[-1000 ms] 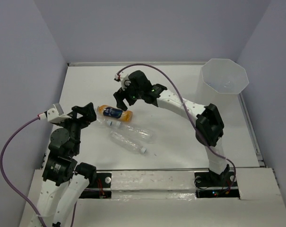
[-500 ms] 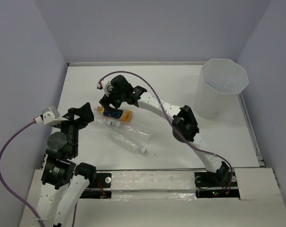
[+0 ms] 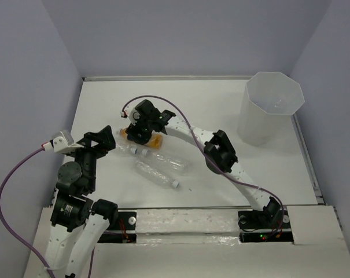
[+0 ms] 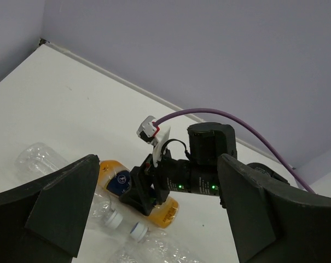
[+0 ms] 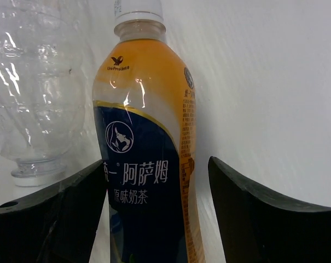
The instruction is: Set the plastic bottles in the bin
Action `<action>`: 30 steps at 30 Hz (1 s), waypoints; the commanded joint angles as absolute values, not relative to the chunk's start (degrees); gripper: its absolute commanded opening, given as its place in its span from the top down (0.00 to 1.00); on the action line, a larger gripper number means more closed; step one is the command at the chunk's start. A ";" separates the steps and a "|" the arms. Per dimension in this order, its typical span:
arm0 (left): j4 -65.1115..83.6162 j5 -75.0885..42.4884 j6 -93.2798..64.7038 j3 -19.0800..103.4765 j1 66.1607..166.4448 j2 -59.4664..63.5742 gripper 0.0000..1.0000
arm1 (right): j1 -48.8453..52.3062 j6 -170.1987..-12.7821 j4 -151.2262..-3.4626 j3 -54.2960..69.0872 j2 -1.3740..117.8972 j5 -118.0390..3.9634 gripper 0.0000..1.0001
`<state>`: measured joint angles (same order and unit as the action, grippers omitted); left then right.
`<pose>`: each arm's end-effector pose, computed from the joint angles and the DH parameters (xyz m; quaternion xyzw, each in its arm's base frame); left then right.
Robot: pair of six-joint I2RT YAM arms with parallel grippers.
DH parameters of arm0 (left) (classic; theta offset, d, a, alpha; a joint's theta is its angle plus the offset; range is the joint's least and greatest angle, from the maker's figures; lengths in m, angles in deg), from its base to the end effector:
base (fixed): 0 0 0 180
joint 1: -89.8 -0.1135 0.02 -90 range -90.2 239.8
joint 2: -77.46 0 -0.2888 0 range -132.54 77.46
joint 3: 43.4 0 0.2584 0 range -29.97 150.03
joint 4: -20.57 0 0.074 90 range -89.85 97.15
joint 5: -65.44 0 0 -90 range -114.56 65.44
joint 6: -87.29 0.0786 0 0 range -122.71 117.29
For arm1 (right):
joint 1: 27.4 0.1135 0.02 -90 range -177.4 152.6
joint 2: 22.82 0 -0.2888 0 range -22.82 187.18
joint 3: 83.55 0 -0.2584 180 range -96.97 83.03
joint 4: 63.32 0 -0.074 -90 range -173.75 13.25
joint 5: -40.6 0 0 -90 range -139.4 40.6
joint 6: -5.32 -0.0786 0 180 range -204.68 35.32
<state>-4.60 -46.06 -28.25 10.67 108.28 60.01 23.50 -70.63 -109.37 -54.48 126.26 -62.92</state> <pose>0.1003 -0.0031 0.3834 -0.1824 0.6119 -0.1756 0.7494 0.3855 0.5035 0.1654 -0.5298 0.7471 0.2250 0.3323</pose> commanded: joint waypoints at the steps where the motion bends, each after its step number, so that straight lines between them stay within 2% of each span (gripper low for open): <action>1: -1.03 -46.10 -27.23 11.16 108.00 60.32 0.01 | 21.30 -68.25 -109.09 -55.75 125.81 -59.77 0.23; 5: -0.67 -45.57 -27.23 11.16 108.00 60.23 0.01 | 19.98 -65.26 -109.27 -54.35 124.84 -58.72 0.25; 10: -0.67 -45.65 -27.32 10.99 108.00 60.32 0.01 | 19.98 -63.58 -109.27 -53.46 125.27 -57.31 0.35; 11: -0.67 -45.74 -27.32 10.99 108.00 60.32 0.01 | 19.98 -63.58 -109.18 -53.55 125.45 -56.96 0.42; 12: -0.67 -45.66 -27.23 11.07 107.91 60.32 0.01 | 19.98 -63.84 -109.09 -53.55 125.37 -56.26 0.44; 16: -0.41 -45.39 -27.14 10.90 107.91 60.15 0.01 | 19.98 -66.30 -102.35 -47.79 119.32 -55.90 0.46; 18: -0.41 -45.22 -27.14 10.90 107.91 60.15 0.01 | 19.98 -67.62 -96.45 -45.13 113.26 -54.94 0.53; 21: -0.23 -45.22 -27.14 10.81 107.91 60.50 0.01 | 19.98 -68.94 -90.04 -40.39 106.73 -52.22 0.53; 27: -0.15 -44.78 -27.06 10.63 107.91 61.03 0.01 | 17.17 -67.45 -71.15 -21.61 82.94 -40.55 0.53; 30: 0.12 -44.25 -26.97 10.63 108.00 61.20 0.01 | 12.43 -67.36 -63.32 -15.16 70.64 -36.15 0.54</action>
